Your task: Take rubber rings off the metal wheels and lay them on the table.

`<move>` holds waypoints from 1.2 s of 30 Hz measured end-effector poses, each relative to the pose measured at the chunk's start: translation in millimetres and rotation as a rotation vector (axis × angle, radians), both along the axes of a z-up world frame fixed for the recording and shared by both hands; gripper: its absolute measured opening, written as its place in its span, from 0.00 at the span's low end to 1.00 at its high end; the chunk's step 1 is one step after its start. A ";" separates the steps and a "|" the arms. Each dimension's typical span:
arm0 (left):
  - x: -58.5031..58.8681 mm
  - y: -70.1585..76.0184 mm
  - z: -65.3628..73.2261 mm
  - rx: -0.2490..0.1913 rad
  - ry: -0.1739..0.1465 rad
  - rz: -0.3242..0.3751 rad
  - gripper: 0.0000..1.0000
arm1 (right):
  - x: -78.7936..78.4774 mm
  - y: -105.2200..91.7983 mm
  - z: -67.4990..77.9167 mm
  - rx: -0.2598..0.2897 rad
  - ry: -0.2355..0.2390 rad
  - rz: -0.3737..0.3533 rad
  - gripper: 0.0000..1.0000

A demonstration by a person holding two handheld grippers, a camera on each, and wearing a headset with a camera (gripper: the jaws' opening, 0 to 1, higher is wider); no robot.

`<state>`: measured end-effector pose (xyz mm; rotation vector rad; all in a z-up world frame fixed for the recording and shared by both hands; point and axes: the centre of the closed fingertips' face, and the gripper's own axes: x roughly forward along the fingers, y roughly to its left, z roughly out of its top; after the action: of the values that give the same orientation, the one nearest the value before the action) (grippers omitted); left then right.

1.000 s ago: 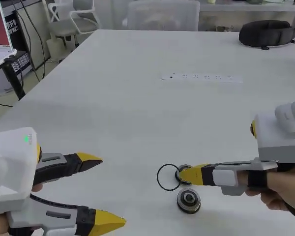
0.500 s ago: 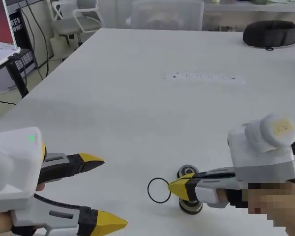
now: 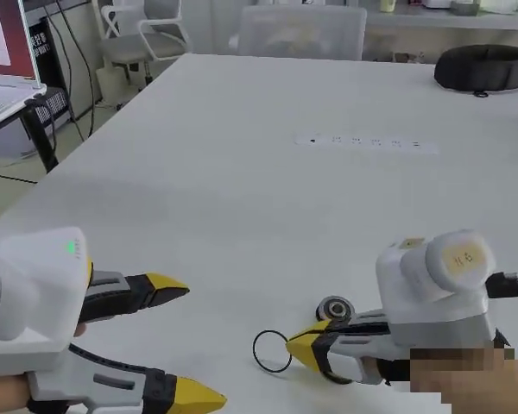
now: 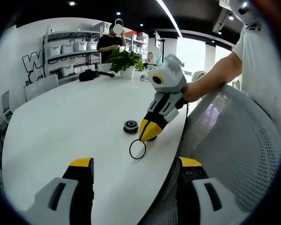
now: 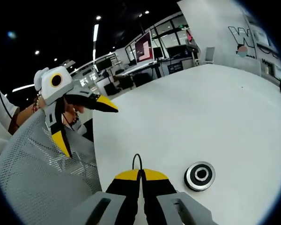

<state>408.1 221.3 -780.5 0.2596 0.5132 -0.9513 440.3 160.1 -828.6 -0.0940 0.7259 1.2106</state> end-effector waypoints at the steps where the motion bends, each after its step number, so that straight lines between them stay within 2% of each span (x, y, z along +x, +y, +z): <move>1: -0.1 -0.1 -0.1 0.000 0.001 -0.001 0.70 | 0.1 0.2 0.1 0.001 -0.001 0.001 0.00; 4: -0.5 -0.5 -0.6 0.003 0.001 -0.006 0.69 | -0.8 1.8 0.1 0.006 0.002 0.003 0.00; 8: -2.0 -1.8 -1.6 0.009 0.006 -0.016 0.69 | -1.7 2.2 -3.7 -0.013 -0.016 0.017 0.00; 12: -1.9 -2.9 0.5 -0.011 0.008 -0.013 0.69 | -3.3 1.1 -7.4 -0.028 -0.014 0.027 0.00; 18: -1.2 -2.0 1.3 -0.014 0.004 -0.006 0.69 | -4.9 1.5 -10.3 -0.043 -0.019 0.035 0.06; 24: -1.3 -1.8 1.3 -0.016 0.003 -0.005 0.69 | -11.9 3.7 -14.6 -0.072 -0.026 0.077 0.14; 30: -0.7 -0.9 1.3 -0.015 0.003 0.000 0.68 | -12.9 4.3 -14.8 -0.112 -0.089 0.114 0.23; 36: -0.3 -0.4 1.4 -0.014 0.004 0.003 0.68 | -10.0 2.6 -13.2 -0.118 -0.108 0.121 0.24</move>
<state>407.9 220.9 -779.1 0.2442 0.5102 -0.9522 430.3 162.7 -841.8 -0.3024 0.7041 1.2669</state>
